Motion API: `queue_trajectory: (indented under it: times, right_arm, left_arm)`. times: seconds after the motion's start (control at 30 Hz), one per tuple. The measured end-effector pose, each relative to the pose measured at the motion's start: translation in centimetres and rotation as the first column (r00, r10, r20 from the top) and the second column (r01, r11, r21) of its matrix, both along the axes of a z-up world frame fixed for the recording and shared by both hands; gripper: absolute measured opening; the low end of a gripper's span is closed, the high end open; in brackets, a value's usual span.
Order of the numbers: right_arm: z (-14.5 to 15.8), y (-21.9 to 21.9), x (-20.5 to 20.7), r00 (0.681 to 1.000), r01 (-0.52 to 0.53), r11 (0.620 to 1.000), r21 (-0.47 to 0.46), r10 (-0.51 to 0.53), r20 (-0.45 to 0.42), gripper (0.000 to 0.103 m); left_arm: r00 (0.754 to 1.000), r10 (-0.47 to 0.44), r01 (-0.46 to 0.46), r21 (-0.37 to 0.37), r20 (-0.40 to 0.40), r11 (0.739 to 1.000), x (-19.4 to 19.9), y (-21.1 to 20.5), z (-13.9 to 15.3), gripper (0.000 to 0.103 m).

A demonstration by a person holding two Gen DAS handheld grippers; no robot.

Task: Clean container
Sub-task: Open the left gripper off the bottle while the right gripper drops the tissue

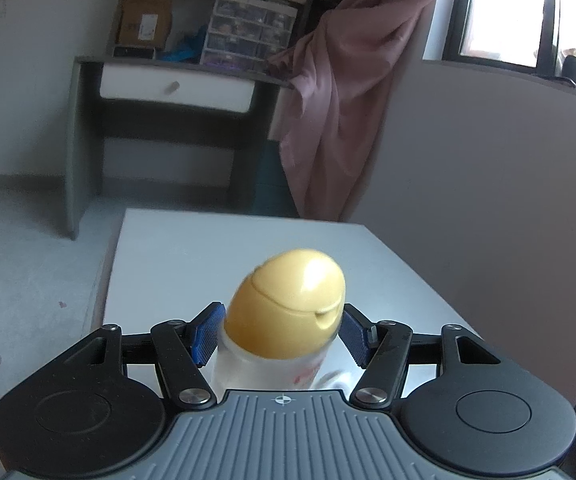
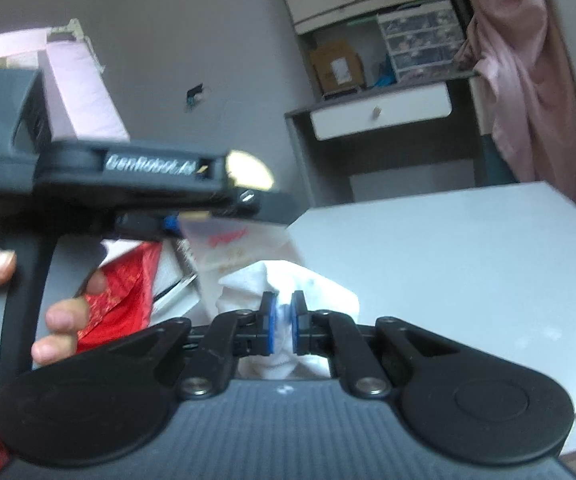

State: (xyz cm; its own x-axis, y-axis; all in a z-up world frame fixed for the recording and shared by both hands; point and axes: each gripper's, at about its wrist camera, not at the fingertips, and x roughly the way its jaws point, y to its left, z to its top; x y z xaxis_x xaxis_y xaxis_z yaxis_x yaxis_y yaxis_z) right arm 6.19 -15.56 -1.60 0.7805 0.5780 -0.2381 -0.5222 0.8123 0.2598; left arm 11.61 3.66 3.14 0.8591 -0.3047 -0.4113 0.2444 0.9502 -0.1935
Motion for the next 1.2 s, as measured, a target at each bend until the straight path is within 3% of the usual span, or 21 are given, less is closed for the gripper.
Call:
queue_trajectory:
  times: [0.17, 0.23, 0.27, 0.43, 0.5, 0.57, 0.6, 0.93, 1.2]
  right_arm:
    - [1.3, -2.4, 0.5, 0.993, 0.106, 0.994, 0.003, -0.106, 0.043, 0.007]
    - [1.7, -3.3, 1.2, 0.987, 0.156, 0.988, 0.007, -0.156, 0.041, 0.007]
    - [1.5, -3.4, 1.6, 0.984, 0.174, 0.985, 0.000, -0.174, 0.027, 0.007]
    - [0.4, -3.9, 3.6, 0.965, 0.259, 0.965, -0.039, -0.261, -0.039, 0.008]
    - [0.0, -4.1, 4.4, 0.953, 0.292, 0.955, -0.056, -0.295, -0.064, 0.024]
    - [-0.5, -4.4, 5.2, 0.940, 0.324, 0.943, -0.074, -0.330, -0.089, 0.072]
    - [-0.7, -4.5, 5.6, 0.932, 0.340, 0.937, -0.083, -0.347, -0.101, 0.078]
    - [0.1, -4.4, 3.7, 0.943, 0.323, 0.940, -0.112, -0.330, -0.049, 0.083]
    - [2.1, -4.1, -2.2, 0.950, 0.306, 0.933, -0.191, -0.311, 0.004, 0.092]
  left_arm:
    - [0.999, 0.004, -0.005, 0.007, 0.042, 1.000, -0.9, -0.2, 1.1, 0.066]
    - [0.999, 0.009, -0.009, 0.000, 0.053, 1.000, -1.1, -0.3, 1.3, 0.090]
    - [0.998, 0.022, -0.022, -0.003, 0.066, 1.000, -1.3, -0.3, 1.4, 0.094]
    - [0.994, 0.048, -0.049, 0.013, 0.098, 0.999, -1.9, -0.7, 1.8, 0.096]
    - [0.994, 0.051, -0.053, 0.017, 0.095, 0.998, -2.0, -0.8, 1.9, 0.096]
    - [0.994, 0.055, -0.057, 0.023, 0.093, 0.998, -2.1, -0.9, 1.9, 0.096]
    - [0.994, 0.057, -0.059, 0.025, 0.093, 0.998, -2.2, -0.9, 2.0, 0.096]
    - [0.993, 0.092, -0.092, -0.003, 0.075, 0.996, -3.9, -0.1, 2.3, 0.097]
    - [0.988, 0.148, -0.149, 0.009, 0.035, 0.989, -8.9, -1.5, 1.1, 0.097]
